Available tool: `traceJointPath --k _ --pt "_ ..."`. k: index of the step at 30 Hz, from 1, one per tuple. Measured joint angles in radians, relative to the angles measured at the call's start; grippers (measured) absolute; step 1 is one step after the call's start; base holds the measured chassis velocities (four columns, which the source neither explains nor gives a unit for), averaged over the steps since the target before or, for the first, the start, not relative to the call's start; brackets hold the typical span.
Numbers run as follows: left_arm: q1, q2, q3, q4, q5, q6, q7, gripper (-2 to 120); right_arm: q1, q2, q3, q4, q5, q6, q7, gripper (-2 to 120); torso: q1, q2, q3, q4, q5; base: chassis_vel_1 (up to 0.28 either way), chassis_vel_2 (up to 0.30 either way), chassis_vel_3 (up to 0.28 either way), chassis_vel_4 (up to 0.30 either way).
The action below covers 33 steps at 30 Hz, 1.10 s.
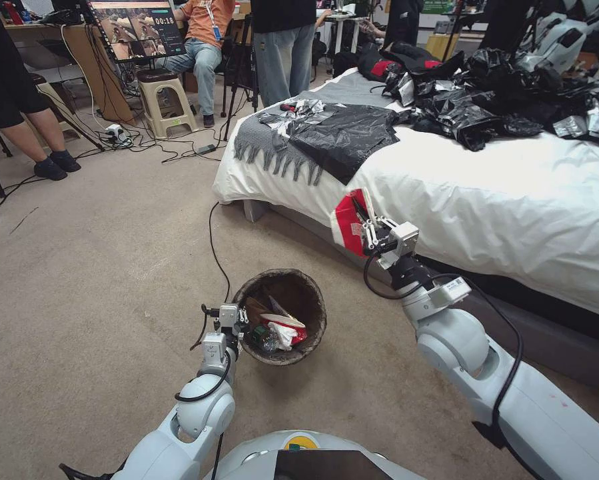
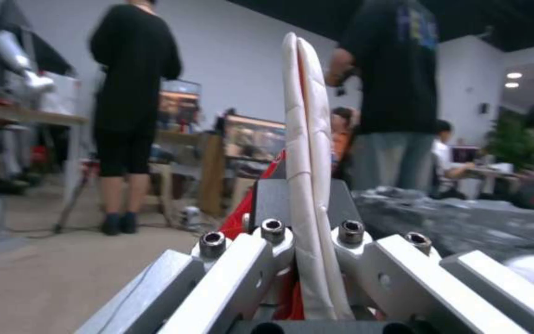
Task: Pick up the trash bin, then pick up the garbage from the floor and place it into the trash bin.
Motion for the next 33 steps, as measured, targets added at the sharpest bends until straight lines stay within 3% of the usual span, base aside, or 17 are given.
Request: traceJointPath --k 4,9,13,15,20,33 --pt "-0.010 0.000 0.022 0.009 0.005 0.003 -0.001 0 -0.005 -0.003 -0.066 0.060 0.002 -0.005 -0.063 0 0.000 0.000 0.000 0.0003 0.0003 0.000 0.000 0.000 0.000" --pt "-0.014 -0.002 0.028 0.009 0.008 0.005 -0.001 0 -0.021 -0.019 -0.140 0.062 -0.021 -0.004 -0.110 0 0.000 0.000 0.000 0.0000 0.0003 0.000 0.000 0.000 0.000" --pt "-0.015 -0.001 0.027 0.009 0.009 0.005 -0.001 0 -0.013 -0.030 -0.255 0.029 -0.059 0.002 -0.127 0 0.000 0.000 0.000 0.0002 0.0004 0.000 0.000 0.000 0.000" --pt "-0.015 -0.003 0.024 0.009 0.010 0.005 -0.001 0 0.012 -0.028 -0.342 -0.011 -0.091 0.010 -0.130 0 0.000 0.000 0.000 0.0004 0.0003 0.000 0.000 0.000 0.000" --pt "-0.015 -0.011 0.022 0.005 0.010 0.005 -0.001 0 0.033 -0.010 -0.429 -0.079 -0.134 0.020 -0.132 0 0.000 0.000 0.000 0.0002 0.0003 0.000 0.000 0.000 0.000" --pt "-0.012 -0.016 0.019 -0.009 0.010 0.004 -0.002 0 0.106 0.053 -0.549 -0.290 -0.198 0.050 -0.131 0 0.000 0.000 0.000 0.0002 0.0003 0.000 0.000 0.000 0.000"
